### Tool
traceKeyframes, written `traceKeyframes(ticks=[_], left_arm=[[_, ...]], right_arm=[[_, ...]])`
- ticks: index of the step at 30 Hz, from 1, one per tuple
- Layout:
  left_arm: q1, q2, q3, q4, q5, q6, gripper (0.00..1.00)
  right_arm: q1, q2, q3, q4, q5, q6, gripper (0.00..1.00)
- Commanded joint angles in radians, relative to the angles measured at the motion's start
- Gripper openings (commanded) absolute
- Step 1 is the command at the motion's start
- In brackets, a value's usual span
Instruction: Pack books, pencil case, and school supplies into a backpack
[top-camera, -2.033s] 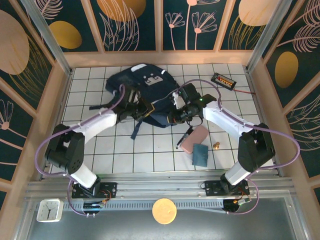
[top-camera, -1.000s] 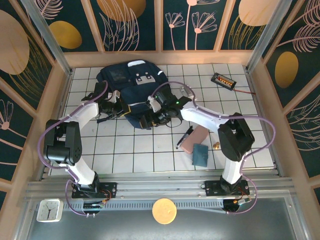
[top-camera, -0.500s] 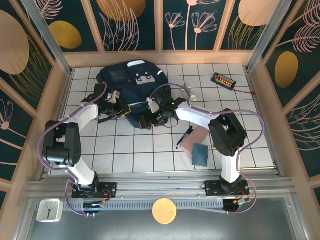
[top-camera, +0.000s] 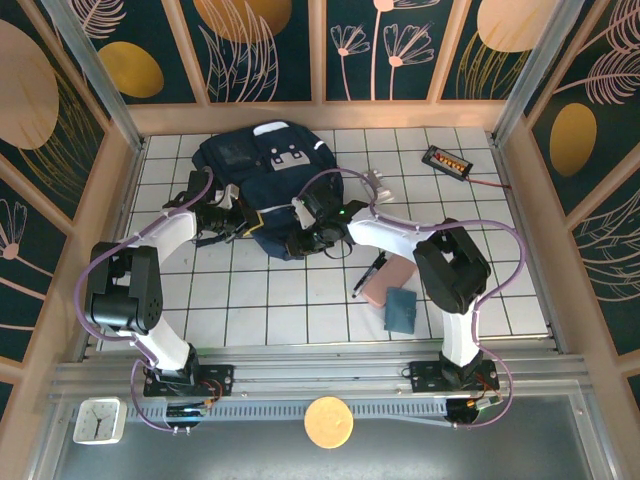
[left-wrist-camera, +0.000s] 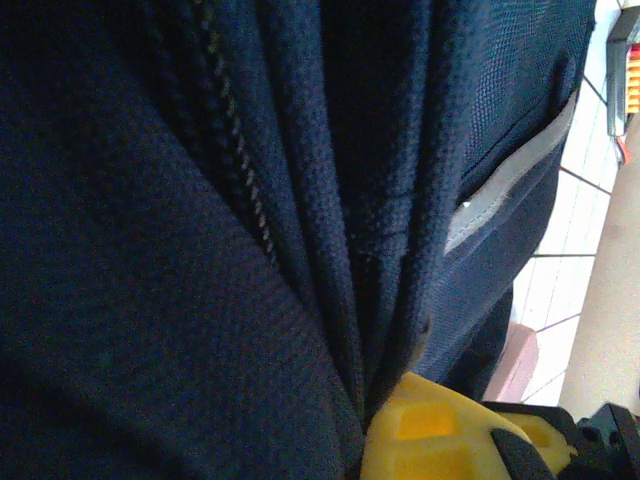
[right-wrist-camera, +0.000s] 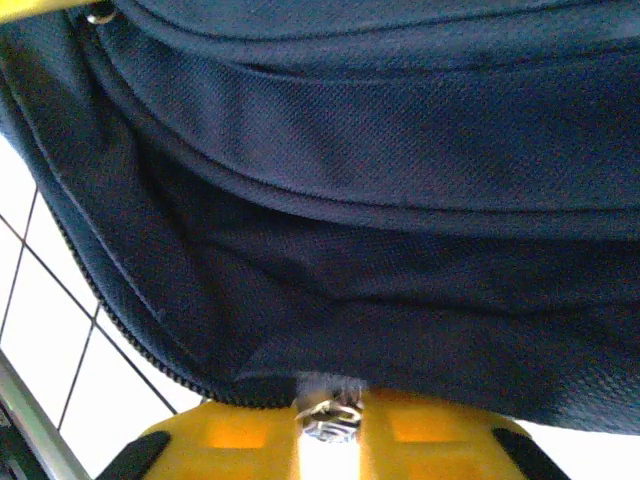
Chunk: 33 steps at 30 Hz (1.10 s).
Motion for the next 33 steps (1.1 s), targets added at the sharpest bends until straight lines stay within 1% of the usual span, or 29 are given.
traceKeyframes(ticks=[1,2,3,9,13,15,20,22,24,25,26,27,29,30,33], left_arm=[[-0.001,-0.045,0.006,0.036,0.058,-0.011,0.00],[-0.001,-0.047,0.006,0.032,0.053,-0.009,0.00],[-0.001,-0.048,0.005,0.028,0.048,-0.005,0.00],[0.003,-0.042,0.026,-0.046,-0.017,0.048,0.00],[0.006,-0.022,0.071,-0.145,-0.106,0.126,0.00],[0.009,-0.014,0.087,-0.178,-0.133,0.156,0.00],[0.033,0.005,0.111,-0.203,-0.151,0.193,0.00],[0.048,0.011,0.117,-0.206,-0.155,0.208,0.00],[0.058,0.017,0.119,-0.193,-0.121,0.215,0.00],[0.060,0.015,0.118,-0.183,-0.103,0.210,0.23],[0.060,0.009,0.111,-0.168,-0.084,0.197,0.70],[0.059,-0.011,0.090,-0.134,-0.056,0.164,0.99],[0.058,-0.077,0.015,-0.044,-0.021,0.053,0.99],[0.058,-0.129,-0.043,0.027,0.001,-0.030,0.99],[0.031,-0.301,-0.268,0.244,0.019,-0.334,0.99]], right_arm=[[0.001,-0.020,-0.020,0.002,0.066,-0.024,0.07],[-0.001,-0.024,-0.021,-0.009,0.076,-0.028,0.01],[-0.002,-0.030,-0.019,-0.019,0.082,-0.033,0.00],[-0.048,-0.085,-0.050,-0.116,0.135,-0.065,0.00],[-0.112,-0.116,-0.080,-0.177,0.168,-0.103,0.00],[-0.151,-0.115,-0.084,-0.200,0.179,-0.121,0.00],[-0.218,-0.053,-0.006,-0.251,0.204,-0.156,0.00],[-0.218,-0.027,0.039,-0.273,0.194,-0.161,0.00],[-0.204,-0.019,0.071,-0.284,0.170,-0.155,0.00],[-0.191,-0.021,0.082,-0.285,0.161,-0.149,0.00],[-0.182,-0.023,0.087,-0.285,0.145,-0.141,0.00],[-0.169,-0.026,0.090,-0.280,0.117,-0.125,0.00],[-0.144,-0.035,0.085,-0.265,0.071,-0.095,0.00],[-0.130,-0.041,0.081,-0.256,0.051,-0.081,0.00],[-0.099,-0.055,0.078,-0.232,0.001,-0.055,0.00]])
